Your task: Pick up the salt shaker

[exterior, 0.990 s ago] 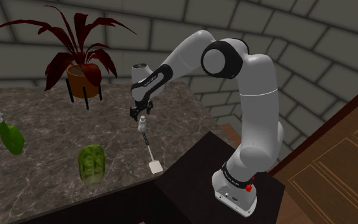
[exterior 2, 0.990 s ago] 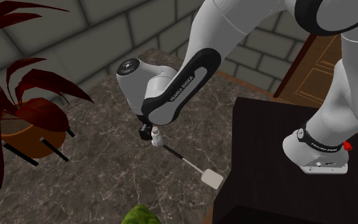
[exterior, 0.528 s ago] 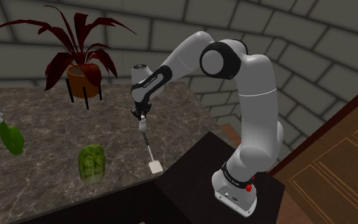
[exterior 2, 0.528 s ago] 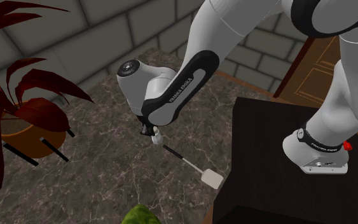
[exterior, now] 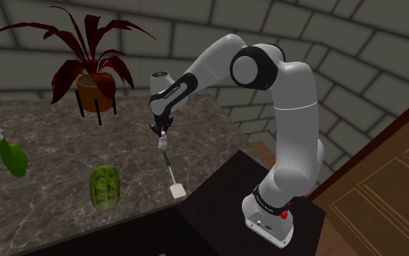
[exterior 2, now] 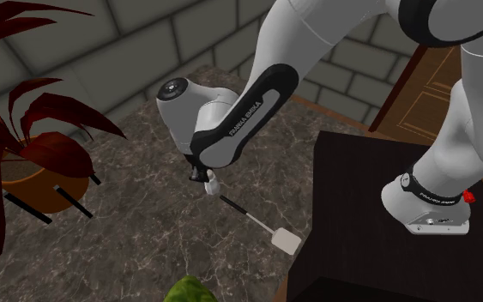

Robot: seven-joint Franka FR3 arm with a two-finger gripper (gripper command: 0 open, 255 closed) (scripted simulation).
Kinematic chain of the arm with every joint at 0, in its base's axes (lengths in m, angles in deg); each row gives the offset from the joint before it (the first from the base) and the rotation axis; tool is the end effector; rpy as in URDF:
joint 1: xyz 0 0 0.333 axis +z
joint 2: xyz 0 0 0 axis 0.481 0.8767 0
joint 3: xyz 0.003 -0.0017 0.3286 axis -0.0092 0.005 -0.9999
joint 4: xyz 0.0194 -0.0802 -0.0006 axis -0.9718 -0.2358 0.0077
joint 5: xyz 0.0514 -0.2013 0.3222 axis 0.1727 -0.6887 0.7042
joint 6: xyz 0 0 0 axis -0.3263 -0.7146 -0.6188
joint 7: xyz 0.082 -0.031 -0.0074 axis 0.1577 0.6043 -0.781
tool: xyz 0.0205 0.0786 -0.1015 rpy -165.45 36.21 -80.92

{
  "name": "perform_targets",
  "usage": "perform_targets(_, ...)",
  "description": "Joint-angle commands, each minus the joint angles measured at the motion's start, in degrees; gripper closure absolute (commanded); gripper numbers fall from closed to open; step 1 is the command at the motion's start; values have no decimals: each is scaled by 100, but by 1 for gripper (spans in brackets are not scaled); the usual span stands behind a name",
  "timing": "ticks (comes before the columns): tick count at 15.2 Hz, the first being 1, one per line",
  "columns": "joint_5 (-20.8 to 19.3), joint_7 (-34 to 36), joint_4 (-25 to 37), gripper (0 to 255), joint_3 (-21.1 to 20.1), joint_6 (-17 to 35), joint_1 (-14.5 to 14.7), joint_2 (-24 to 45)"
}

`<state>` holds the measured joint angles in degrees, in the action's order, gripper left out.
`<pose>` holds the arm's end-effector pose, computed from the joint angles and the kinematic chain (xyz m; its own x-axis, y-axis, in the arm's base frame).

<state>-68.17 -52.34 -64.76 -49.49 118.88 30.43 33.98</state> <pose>0.6155 0.0355 0.1643 0.9959 -0.0421 -0.0797 -0.0367 -0.9970 0.0681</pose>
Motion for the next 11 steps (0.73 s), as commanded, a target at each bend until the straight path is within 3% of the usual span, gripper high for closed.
perform_targets(1,13,-11,-21,255,-11,-101,-3,-118)
perform_targets(11,76,-78,-54,255,-52,-645,-28,-697)
